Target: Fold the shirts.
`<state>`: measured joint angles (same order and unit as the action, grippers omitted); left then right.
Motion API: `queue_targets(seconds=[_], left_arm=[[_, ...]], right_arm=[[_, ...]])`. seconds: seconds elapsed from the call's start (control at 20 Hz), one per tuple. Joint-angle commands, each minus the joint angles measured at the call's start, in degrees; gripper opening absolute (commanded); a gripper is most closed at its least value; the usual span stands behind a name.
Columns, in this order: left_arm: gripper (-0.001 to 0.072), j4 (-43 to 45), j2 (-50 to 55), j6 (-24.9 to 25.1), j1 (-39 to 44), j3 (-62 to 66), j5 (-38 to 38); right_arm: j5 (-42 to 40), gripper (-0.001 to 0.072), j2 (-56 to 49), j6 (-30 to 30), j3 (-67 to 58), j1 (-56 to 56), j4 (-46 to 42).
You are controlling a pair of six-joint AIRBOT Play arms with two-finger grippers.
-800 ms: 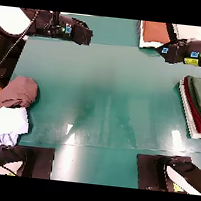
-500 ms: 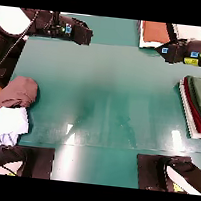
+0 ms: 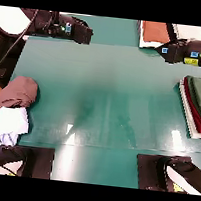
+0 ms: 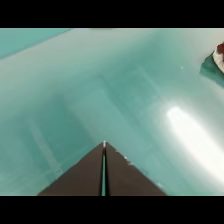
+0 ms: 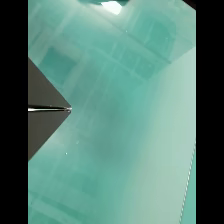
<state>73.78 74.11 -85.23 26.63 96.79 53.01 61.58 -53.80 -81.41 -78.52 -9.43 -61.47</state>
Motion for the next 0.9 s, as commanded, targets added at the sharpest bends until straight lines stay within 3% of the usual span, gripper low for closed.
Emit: queue_targets(seconds=[0.0, 0.25, 0.3, 0.35, 0.4, 0.6, 0.75, 0.8, 0.85], left_arm=[[0.0023, 8.17, -2.69, -2.25, -6.64, -0.24, 9.99], [0.0026, 15.45, -11.10, -1.53, -27.58, -15.50, 19.58], [0.0067, 16.31, -11.50, -0.83, -30.58, -19.63, 20.96], [0.0414, 16.39, -11.47, 0.13, -33.44, -24.30, 20.90], [0.0691, 16.35, -11.41, -0.35, -35.60, -28.92, 19.17], [0.0717, 16.37, -11.37, -0.46, -39.17, -44.72, 5.57], [0.0716, 16.35, -10.95, -0.46, -39.17, -49.11, 1.55], [0.0687, 16.35, -10.78, -0.48, -39.17, -49.11, 1.66], [0.0474, 16.35, -10.84, -0.46, -39.17, -49.05, 1.99]], right_arm=[[0.09, 0.0016, -0.02, -0.02, -0.04, -0.02, 0.00], [-0.17, 0.0016, -0.02, -0.02, -0.04, -0.02, -0.02], [-0.15, 0.0016, -0.02, -0.02, -0.04, -0.02, -0.02], [-0.17, 0.0016, -0.02, -0.02, -0.04, -0.02, -0.02], [-0.15, 0.0016, -0.02, 0.00, -0.04, -0.02, -0.02], [-0.15, 0.0016, -0.02, 0.00, -0.04, -0.02, 0.00], [-0.17, 0.0016, -0.02, -0.02, -0.04, -0.02, 0.00], [-0.17, 0.0016, -0.02, -0.02, -0.04, -0.02, 0.00], [-0.17, 0.0016, -0.02, -0.02, -0.04, -0.02, 0.00]])
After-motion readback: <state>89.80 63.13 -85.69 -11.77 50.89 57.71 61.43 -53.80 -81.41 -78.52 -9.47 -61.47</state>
